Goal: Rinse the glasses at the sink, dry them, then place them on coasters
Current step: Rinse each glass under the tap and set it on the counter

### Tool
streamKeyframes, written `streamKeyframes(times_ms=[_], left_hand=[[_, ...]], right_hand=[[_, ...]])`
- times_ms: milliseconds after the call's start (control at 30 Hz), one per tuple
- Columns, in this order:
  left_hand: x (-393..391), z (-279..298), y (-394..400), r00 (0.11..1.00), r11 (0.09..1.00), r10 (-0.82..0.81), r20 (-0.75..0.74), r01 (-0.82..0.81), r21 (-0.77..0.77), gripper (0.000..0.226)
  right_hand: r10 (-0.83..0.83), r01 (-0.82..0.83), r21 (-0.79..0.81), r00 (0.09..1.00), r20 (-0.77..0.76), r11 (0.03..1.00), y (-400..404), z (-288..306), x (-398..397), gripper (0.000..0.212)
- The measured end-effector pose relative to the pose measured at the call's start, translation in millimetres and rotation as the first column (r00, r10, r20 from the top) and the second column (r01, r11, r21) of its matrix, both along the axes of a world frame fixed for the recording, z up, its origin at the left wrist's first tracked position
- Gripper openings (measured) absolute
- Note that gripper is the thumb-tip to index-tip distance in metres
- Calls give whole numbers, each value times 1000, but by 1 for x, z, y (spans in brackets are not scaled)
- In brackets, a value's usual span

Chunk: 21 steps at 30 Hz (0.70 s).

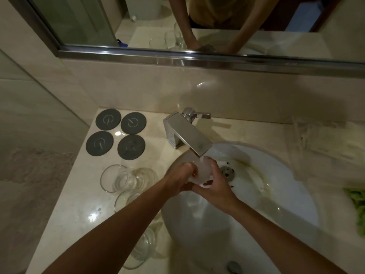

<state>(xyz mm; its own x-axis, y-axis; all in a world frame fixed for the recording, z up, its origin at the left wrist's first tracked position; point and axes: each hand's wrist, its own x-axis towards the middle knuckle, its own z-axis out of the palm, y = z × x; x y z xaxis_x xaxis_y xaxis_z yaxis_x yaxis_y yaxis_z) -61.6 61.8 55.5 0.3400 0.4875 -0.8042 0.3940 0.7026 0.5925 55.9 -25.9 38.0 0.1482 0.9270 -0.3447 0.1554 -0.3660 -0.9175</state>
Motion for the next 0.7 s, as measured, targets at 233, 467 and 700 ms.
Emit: streamKeyframes(times_ms=[233, 467, 700], left_hand=[[5, 11, 0, 978, 988, -94, -185, 115, 105, 65], [6, -4, -6, 986, 909, -99, -136, 145, 391, 24], [-5, -16, -4, 993, 957, 82, 86, -103, 270, 33]], right_hand=[[-396, 367, -152, 881, -260, 918, 9, -12, -8, 40], [-578, 322, -481, 407, -707, 815, 1, -27, -19, 38], [-605, 340, -501, 482, -634, 796, 3, -21, -3, 55]])
